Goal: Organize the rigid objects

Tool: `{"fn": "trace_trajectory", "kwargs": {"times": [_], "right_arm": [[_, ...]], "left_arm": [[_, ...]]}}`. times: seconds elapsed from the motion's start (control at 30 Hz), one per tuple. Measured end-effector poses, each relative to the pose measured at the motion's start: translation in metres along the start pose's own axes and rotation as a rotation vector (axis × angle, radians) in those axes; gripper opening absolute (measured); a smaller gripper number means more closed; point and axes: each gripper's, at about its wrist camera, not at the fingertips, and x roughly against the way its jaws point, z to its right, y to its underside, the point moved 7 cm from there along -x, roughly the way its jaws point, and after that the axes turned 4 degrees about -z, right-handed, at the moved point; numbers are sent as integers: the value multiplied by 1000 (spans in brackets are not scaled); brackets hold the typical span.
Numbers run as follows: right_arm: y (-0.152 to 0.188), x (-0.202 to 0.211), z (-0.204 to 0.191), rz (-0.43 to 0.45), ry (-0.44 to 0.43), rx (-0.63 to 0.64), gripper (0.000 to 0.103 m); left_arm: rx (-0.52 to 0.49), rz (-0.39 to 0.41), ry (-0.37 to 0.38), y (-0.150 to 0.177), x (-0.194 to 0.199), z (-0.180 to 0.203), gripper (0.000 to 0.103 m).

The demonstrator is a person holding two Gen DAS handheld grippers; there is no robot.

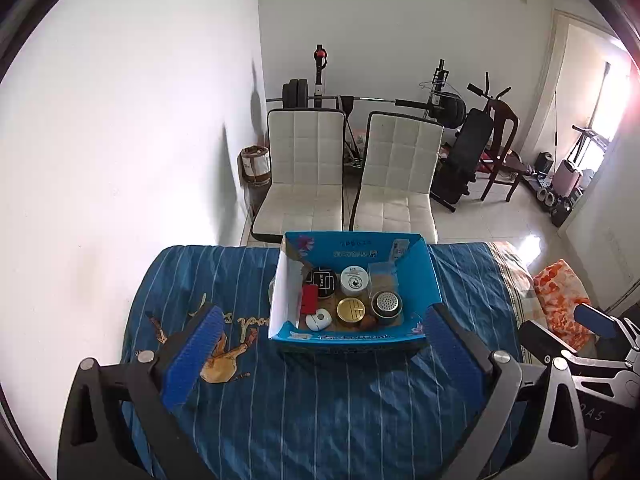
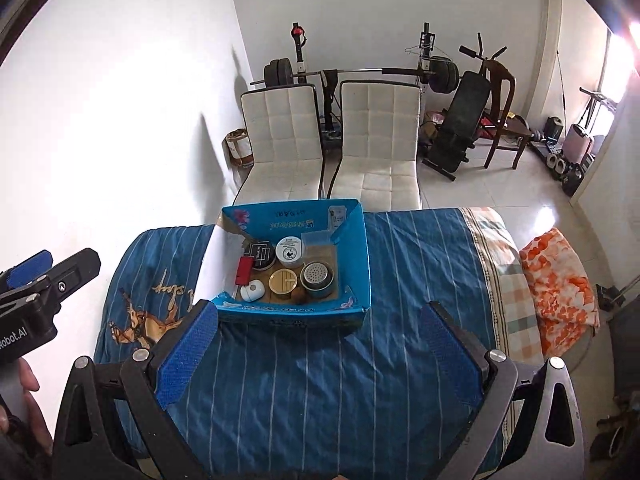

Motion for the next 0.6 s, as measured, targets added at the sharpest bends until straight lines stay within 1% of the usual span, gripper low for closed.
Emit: {"fn": "trace_trajectory", "kwargs": {"times": [0.3, 0.6], "right_arm": [[-18, 5, 3, 48, 25, -6, 103], [-20, 10, 1, 65, 29, 1, 103]], "left_arm": [[3, 36, -8, -6, 2, 0, 103], [18, 55, -9, -8, 8, -4, 103]]}}
